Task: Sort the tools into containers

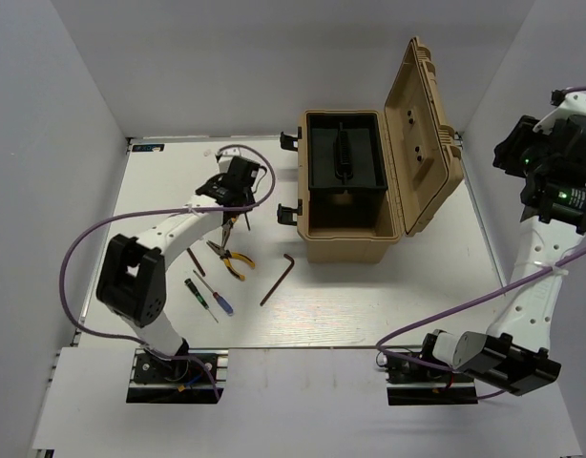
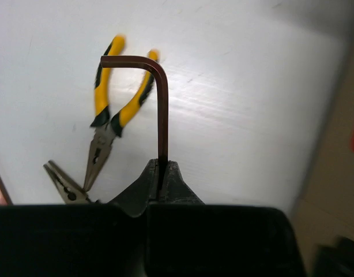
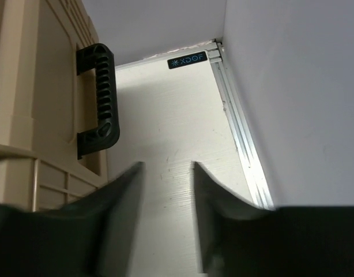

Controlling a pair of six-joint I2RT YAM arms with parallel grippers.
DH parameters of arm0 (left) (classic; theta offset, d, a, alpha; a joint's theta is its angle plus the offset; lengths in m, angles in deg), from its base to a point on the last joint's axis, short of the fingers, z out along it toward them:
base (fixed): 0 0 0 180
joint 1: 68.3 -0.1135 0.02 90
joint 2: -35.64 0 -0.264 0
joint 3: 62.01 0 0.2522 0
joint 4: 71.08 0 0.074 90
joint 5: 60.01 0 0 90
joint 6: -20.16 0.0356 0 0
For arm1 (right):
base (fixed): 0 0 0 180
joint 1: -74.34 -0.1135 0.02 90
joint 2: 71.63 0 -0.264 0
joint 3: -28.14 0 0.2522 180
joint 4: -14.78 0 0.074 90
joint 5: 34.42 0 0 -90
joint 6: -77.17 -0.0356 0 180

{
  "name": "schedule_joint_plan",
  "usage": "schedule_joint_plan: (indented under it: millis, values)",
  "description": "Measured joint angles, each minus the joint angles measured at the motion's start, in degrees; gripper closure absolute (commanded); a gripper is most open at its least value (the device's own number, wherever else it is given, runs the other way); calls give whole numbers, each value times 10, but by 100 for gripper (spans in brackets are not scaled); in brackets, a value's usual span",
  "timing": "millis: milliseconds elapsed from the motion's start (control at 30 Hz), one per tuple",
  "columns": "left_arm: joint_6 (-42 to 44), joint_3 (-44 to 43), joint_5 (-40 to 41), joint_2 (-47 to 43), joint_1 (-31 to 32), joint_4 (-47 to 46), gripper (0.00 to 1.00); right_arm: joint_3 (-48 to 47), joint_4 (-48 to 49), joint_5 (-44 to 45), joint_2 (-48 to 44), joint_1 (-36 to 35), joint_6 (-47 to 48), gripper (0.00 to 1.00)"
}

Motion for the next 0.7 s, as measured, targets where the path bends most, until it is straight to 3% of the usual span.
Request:
schedule_joint_plan:
  millis: [33,67,133,267,500,700]
  values:
    - [9,-9,-7,-11,1,-3,100,3,0,0,-4,3,2,70]
    - [21,-21,-15,-22,2,-9,100,6,-1,0,-7,7,0,89]
    - [51,-52,-40,-33,3,-25,100,10,-1,0,-14,12,2,100]
    - [116,-167,-120,-10,7,-39,100,13,-3,-5,-21,24,0,100]
    - [175,-461,-277,168,21,-45,100,24,-5,-23,-25,42,0,100]
    - [165,-518,-340,262,34,-40,100,35,-8,-45,-28,50,0,100]
